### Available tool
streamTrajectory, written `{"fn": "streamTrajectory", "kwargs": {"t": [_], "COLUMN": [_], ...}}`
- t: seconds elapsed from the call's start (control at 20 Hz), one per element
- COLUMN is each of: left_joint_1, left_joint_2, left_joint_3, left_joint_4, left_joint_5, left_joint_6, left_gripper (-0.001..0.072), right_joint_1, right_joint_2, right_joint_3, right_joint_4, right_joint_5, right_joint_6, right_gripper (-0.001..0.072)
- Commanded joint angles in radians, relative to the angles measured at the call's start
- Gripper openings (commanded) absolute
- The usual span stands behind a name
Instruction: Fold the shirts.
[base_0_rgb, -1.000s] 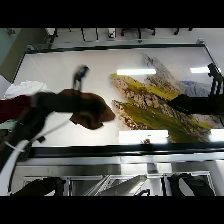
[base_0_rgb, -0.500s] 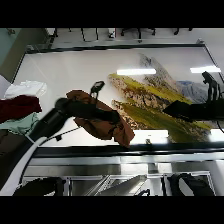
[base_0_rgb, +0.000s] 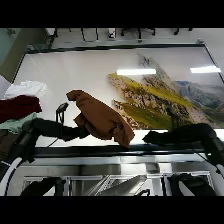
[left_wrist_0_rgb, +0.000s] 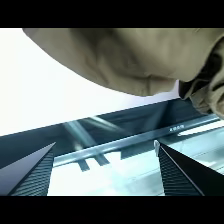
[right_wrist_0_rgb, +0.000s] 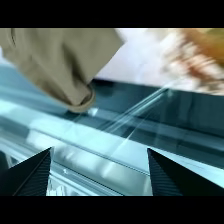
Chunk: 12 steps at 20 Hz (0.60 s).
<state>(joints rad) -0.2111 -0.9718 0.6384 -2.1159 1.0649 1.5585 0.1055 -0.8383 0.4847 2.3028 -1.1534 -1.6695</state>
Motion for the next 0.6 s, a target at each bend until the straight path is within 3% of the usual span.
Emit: {"fn": "streamTrajectory", "kwargs": {"t": [0.0, 0.25, 0.5, 0.55], "left_joint_1": [0.008, -0.074, -0.046, -0.035], "left_joint_2": [-0.040, -0.269, -0.440, -0.457], "left_joint_3": [-0.127, 0.023, 0.118, 0.126], "left_joint_4": [-0.134, -0.127, -0.077, -0.076], "left_joint_5": [-0.172, -0.267, -0.233, -0.225], "left_joint_6": [0.067, 0.067, 0.074, 0.074], "left_gripper": [0.0697, 0.0696, 0.0695, 0.0694], "right_joint_1": [0.209, 0.338, 0.356, 0.359], "right_joint_2": [-0.101, -0.308, -0.452, -0.483], "right_joint_3": [-0.053, 0.040, 0.142, 0.157], "right_joint_4": [0.085, 0.111, 0.115, 0.117], "right_joint_5": [0.212, 0.313, 0.325, 0.324], "right_joint_6": [-0.017, -0.006, -0.008, -0.008], "right_gripper": [0.0644, 0.0643, 0.0641, 0.0584]}}
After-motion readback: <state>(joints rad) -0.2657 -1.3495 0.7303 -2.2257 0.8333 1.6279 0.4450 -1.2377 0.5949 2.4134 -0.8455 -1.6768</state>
